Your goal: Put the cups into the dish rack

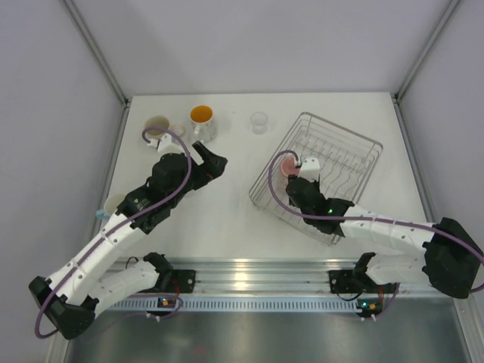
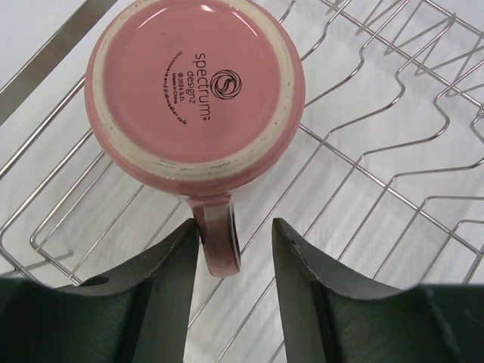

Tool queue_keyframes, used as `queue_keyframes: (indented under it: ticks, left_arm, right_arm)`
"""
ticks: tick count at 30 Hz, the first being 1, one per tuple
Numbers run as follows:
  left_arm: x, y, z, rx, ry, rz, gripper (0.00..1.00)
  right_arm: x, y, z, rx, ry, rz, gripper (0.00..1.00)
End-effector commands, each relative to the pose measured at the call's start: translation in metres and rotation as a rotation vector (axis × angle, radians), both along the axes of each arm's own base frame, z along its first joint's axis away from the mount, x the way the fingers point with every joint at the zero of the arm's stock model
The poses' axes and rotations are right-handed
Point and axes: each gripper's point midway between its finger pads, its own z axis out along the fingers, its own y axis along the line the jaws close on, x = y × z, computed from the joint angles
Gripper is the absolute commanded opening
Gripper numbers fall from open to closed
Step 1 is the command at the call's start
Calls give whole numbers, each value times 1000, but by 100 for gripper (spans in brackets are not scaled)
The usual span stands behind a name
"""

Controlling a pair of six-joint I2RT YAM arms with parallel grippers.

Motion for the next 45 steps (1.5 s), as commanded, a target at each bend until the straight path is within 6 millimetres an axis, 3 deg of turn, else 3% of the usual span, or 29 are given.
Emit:
queue_keyframes:
  ticks: [1,8,11,26,31,35,42,45]
  left_arm:
    - [4,0,18,-35,-48,7,97]
    - [4,-2,17,-42,-45,3,97]
    - [6,-4,16,-46,-40,1,97]
    - [13,-6,12,2,-35,1,97]
    - [23,12,10,113,-53,73,96]
    - [41,30,26,273,-69,135,96]
    - [78,66,47,464,-61,244,95]
    - [93,92,59,540,-64,295,94]
  right_arm:
    - [-3,-10,5,-19,5,25,45]
    - [8,-39,9,8,6,-12,45]
    - [16,-42,9,6,5,-5,45]
    - [34,-16,13,40,4,122,44]
    - [27,-18,16,40,35,165,48]
    - [15,-27,26,40,45,170,58]
    - [-8,-35,62,140,-4,195,67]
    - [-18,-32,78,221,-44,223,70]
